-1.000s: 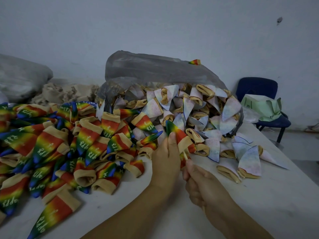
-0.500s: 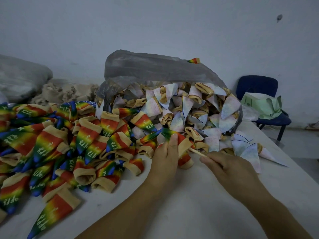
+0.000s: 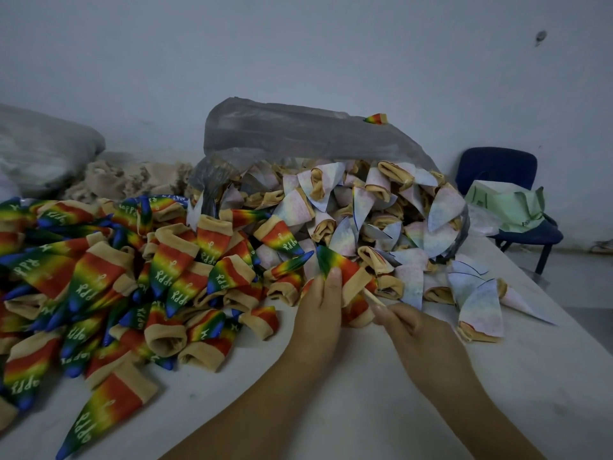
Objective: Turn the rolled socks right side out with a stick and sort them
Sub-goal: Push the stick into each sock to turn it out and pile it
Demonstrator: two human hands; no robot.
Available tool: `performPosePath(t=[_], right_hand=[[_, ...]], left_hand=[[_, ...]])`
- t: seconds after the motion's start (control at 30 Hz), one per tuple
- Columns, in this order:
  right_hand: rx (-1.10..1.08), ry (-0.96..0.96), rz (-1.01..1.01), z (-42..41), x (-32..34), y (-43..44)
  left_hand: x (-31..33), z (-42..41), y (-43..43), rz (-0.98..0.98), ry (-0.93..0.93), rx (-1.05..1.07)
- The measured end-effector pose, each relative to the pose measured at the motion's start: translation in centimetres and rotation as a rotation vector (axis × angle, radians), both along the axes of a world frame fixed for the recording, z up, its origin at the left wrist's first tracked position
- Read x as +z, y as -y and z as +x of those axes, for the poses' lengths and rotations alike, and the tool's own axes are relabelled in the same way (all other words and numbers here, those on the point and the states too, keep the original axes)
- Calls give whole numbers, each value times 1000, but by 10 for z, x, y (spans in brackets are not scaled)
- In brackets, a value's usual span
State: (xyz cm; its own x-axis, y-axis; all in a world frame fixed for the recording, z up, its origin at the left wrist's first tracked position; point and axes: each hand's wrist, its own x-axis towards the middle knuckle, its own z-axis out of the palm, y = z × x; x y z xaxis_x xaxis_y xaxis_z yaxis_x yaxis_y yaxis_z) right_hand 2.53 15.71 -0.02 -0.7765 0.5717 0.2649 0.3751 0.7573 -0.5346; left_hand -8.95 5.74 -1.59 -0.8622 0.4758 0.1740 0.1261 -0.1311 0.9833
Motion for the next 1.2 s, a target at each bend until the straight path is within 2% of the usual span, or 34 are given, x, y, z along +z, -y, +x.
performPosePath(t=[0.07,0.17,0.3,0.37,0.5,0.63,0.77,0.93,1.07,1.2], right_hand=[[-47,40,194,2,-4,-8],[-54,43,342,2,-3,-7],[-21,-80,393,4,1,-10],[-3,-130,416,4,0,-9],[-9,-68,399,4,-3,-8],[-39,18,268,5,-8,-13],[13,-15,143,5,-8,-14],[62,-43,10,8,-5,-16],[109,-61,-7,9,1,-15],[146,-175,-185,5,2,0]], left_hand=[[1,-6,-2,60,105,-5],[4,-12,-2,266,343,-56],[8,-17,3,496,686,-161],[11,-16,4,524,729,-193],[10,-16,3,434,609,-140],[5,-19,3,482,497,-126],[4,-19,3,433,408,-141],[4,-14,3,274,289,-155],[9,-8,2,15,99,-65],[15,-4,0,23,47,-5]])
